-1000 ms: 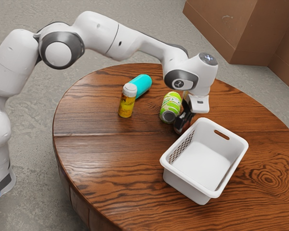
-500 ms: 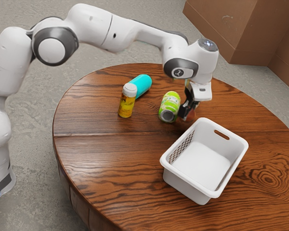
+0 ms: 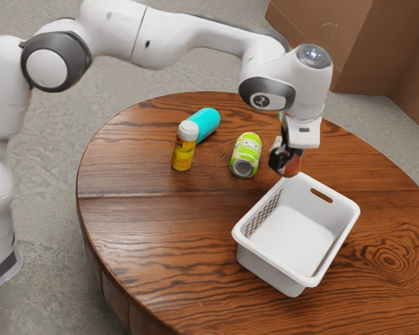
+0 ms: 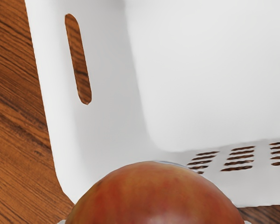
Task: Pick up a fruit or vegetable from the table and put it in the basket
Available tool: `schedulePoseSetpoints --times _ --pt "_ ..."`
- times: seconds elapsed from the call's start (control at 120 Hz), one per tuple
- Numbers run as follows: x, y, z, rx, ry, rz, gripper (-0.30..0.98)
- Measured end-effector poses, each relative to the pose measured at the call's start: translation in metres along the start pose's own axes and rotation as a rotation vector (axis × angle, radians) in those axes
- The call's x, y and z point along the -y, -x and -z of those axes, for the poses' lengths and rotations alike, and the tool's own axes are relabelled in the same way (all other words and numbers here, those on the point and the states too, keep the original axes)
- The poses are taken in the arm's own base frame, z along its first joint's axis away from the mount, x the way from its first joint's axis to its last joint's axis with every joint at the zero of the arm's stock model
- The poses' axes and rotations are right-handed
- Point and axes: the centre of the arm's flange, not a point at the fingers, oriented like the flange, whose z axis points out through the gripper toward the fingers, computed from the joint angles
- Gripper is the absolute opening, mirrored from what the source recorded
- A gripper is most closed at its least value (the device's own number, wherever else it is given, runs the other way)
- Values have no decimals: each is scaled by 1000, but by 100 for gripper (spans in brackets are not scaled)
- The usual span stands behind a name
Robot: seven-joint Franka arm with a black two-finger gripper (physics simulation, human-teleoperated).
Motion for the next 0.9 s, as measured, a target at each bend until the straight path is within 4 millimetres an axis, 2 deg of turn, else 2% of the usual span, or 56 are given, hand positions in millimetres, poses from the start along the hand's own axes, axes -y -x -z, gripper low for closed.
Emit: schedulePoseSetpoints --times 0.142,0.267,0.342,0.408,0.483,0.575,0.775,0.808,0.842,0.9 --pt "-36 -44 4 -29 14 -94 26" --pt "-65 -76 -16 -34 46 -168 26" --pt "-74 -88 -31 -36 59 -195 26" --pt "-77 -93 -35 -37 54 -207 26" --pt "-77 -94 -38 -34 50 -207 43" --pt "-77 -94 -39 -32 51 -205 54" --pt "-73 -90 -38 -24 43 -187 65" --pt "-60 -84 -26 -26 26 -151 66" --pt "-42 -74 -5 -28 6 -93 67" --pt "-3 -35 37 -20 2 74 67"
